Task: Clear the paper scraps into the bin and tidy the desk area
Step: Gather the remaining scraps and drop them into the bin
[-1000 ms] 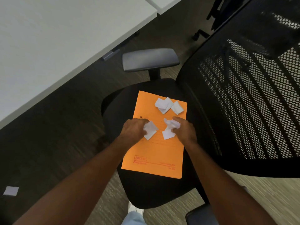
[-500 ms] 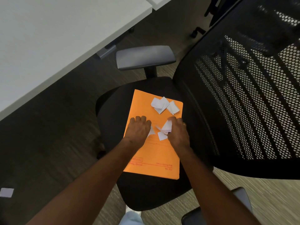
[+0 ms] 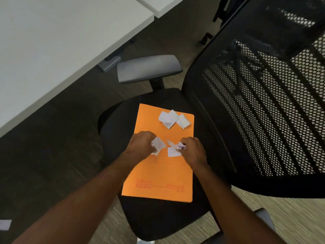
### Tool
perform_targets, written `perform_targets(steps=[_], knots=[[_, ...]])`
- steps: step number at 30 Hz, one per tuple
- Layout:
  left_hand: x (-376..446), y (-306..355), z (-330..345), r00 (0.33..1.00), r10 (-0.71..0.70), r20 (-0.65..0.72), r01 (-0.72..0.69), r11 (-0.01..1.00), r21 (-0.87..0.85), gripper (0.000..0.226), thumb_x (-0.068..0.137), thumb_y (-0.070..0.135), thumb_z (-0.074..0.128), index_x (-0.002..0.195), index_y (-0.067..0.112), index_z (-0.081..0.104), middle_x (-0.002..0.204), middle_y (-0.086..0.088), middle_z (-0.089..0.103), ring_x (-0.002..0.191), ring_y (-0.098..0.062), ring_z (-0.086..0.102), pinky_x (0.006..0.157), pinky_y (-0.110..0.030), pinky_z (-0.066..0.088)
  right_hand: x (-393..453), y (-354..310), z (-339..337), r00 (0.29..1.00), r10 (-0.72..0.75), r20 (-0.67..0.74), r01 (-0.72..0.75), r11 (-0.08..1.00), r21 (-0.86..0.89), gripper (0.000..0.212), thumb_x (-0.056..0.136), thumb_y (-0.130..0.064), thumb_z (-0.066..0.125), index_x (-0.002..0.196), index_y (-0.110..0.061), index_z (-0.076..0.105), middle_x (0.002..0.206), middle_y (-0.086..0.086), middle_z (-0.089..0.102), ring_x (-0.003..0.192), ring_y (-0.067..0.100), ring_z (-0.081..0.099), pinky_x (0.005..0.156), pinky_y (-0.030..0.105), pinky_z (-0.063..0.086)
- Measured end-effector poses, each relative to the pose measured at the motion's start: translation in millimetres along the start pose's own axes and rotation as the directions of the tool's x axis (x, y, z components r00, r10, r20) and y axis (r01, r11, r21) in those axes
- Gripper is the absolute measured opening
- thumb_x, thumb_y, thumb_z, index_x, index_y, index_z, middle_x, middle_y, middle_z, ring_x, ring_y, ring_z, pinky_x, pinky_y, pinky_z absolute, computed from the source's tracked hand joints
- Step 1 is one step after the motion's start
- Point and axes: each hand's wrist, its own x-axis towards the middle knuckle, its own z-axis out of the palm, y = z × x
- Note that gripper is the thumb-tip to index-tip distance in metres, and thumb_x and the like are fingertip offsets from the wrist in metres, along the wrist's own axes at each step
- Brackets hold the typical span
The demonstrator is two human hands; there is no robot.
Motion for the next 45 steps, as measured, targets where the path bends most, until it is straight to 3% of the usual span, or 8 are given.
perform_targets(steps=[7,13,20,23,26,31,37,45], knots=[[30.9,1.0,-45.1,0.968,-0.132,-0.212,0.025,0.896,-0.443,0.041,0.068,0.024,0.09,0.055,0.024,0.051,0.046,0.017,0.054,0.046,0.007,0.055,0.038,-0.012,0.03,47.2,-1.3,-37.3,0.992,-0.05,-0.117,0.077,0.966,0.248,0.023,0.075,-0.02,0.086,0.095,-0.014,0.079,0.128,0.006,0.063,0.117,0.029,0.053,0.095,0.038,0.047],[38.0,-0.6,-47.5,0.972,-0.145,-0.184,0.044,0.885,-0.464,0.027,0.073,0.023,0.088,0.067,0.027,0.062,0.062,0.015,0.063,0.052,0.006,0.061,0.036,-0.007,0.035,67.7,-15.9,-35.7,0.987,-0.134,0.085,0.109,0.961,0.254,0.027,0.075,-0.011,0.085,0.1,-0.012,0.075,0.149,0.01,0.05,0.137,0.031,0.045,0.106,0.037,0.043],[51.0,2.6,-52.0,0.941,-0.224,-0.255,0.054,0.84,-0.54,0.019,0.075,0.018,0.087,0.086,0.023,0.071,0.086,0.015,0.066,0.08,-0.004,0.062,0.055,-0.017,0.045,23.0,-20.9,-7.9,0.987,-0.132,-0.095,0.146,0.977,0.153,0.015,0.088,-0.003,0.06,0.092,-0.012,0.071,0.138,0.001,0.06,0.124,0.023,0.056,0.091,0.034,0.051],[60.1,21.2,-45.8,0.984,-0.109,-0.139,0.049,0.926,-0.375,0.043,0.076,0.013,0.085,0.115,0.013,0.07,0.131,-0.001,0.062,0.119,-0.02,0.059,0.094,-0.037,0.054,11.6,-17.6,-0.7,0.983,-0.137,-0.125,0.15,0.983,0.105,0.024,0.089,-0.003,0.059,0.104,-0.015,0.072,0.128,-0.001,0.064,0.117,0.021,0.057,0.083,0.032,0.051],[61.4,44.3,-36.5,0.991,0.135,0.024,-0.137,0.977,0.164,0.029,0.077,0.024,0.083,0.104,0.019,0.075,0.162,-0.008,0.031,0.145,-0.03,0.032,0.117,-0.047,0.032,11.9,-19.5,1.0,0.986,-0.126,-0.113,0.136,0.986,0.092,0.024,0.09,-0.007,0.059,0.108,-0.019,0.071,0.117,-0.002,0.061,0.109,0.021,0.054,0.071,0.029,0.047],[64.0,62.7,-10.4,0.975,0.219,0.027,-0.199,0.82,0.537,0.031,0.085,0.031,0.072,0.113,0.018,0.069,0.129,-0.007,0.054,0.116,-0.028,0.051,0.098,-0.04,0.042,14.3,-19.2,4.2,0.991,-0.077,-0.111,0.088,0.991,0.098,0.025,0.092,-0.008,0.059,0.111,-0.02,0.07,0.112,0.003,0.059,0.108,0.022,0.051,0.071,0.028,0.041],[66.6,70.8,2.4,0.977,0.213,-0.007,-0.162,0.762,0.627,0.029,0.091,0.026,0.064,0.117,0.013,0.064,0.123,-0.013,0.053,0.113,-0.031,0.052,0.091,-0.04,0.042,9.4,-12.2,6.2,0.994,0.001,-0.111,0.016,0.989,0.148,0.026,0.09,-0.002,0.054,0.1,-0.019,0.071,0.1,0.005,0.059,0.101,0.022,0.053,0.069,0.031,0.042],[62.8,48.8,5.0,0.989,0.123,-0.076,-0.083,0.915,0.396,0.039,0.09,0.019,0.068,0.124,0.016,0.051,0.114,-0.006,0.067,0.104,-0.026,0.064,0.091,-0.037,0.043,-4.5,2.3,9.7,0.989,0.101,-0.105,-0.076,0.972,0.221,0.022,0.086,-0.013,0.064,0.069,-0.023,0.057,0.083,-0.003,0.061,0.08,0.017,0.058,0.055,0.028,0.033]])
